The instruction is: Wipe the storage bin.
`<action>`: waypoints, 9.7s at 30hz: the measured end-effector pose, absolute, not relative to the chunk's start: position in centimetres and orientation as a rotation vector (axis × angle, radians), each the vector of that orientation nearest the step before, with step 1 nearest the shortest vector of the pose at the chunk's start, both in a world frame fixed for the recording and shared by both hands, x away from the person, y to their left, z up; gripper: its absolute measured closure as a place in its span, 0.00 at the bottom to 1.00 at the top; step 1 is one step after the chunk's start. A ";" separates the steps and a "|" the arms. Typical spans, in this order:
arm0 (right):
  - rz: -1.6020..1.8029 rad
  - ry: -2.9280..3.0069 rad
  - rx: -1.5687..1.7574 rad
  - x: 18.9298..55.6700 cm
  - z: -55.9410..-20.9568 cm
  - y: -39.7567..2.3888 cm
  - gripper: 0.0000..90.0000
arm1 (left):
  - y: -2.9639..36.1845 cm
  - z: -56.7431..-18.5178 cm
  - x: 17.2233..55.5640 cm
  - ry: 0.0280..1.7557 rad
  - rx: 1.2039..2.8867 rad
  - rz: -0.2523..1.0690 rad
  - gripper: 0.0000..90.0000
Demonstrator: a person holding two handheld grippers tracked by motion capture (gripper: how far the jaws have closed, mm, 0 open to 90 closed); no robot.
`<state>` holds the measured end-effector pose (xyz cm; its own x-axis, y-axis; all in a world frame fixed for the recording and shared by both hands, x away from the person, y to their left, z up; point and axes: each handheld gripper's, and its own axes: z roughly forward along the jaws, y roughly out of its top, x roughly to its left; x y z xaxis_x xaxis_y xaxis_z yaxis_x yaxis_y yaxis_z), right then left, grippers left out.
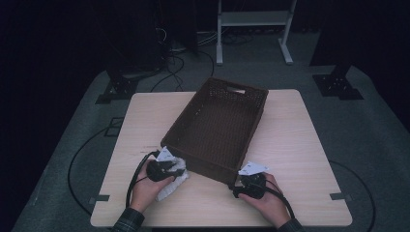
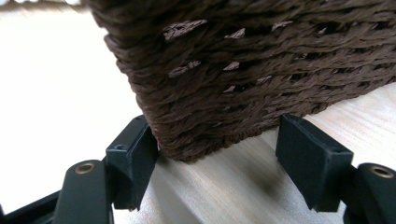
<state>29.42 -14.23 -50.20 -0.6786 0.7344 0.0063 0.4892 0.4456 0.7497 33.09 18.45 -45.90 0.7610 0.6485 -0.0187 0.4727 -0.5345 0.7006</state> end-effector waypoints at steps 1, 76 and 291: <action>1.079 2.381 1.046 29.4 -50.2 -14.2 0.32 | 18.5 -45.6 33.0 0.828 2.227 0.322 0.76; 1.079 2.381 1.046 29.4 -50.2 -14.2 0.32 | 16.2 -43.5 31.6 0.704 2.206 0.348 0.76; 1.077 2.379 1.051 29.4 -50.2 -14.2 0.33 | 8.5 -45.7 30.9 0.496 2.324 0.183 0.77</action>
<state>29.41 -14.24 -50.20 -0.6756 0.7372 0.0071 0.4918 0.4434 0.7493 30.91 8.45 -45.71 0.9150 0.4032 -0.0137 0.2974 -0.6512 0.6982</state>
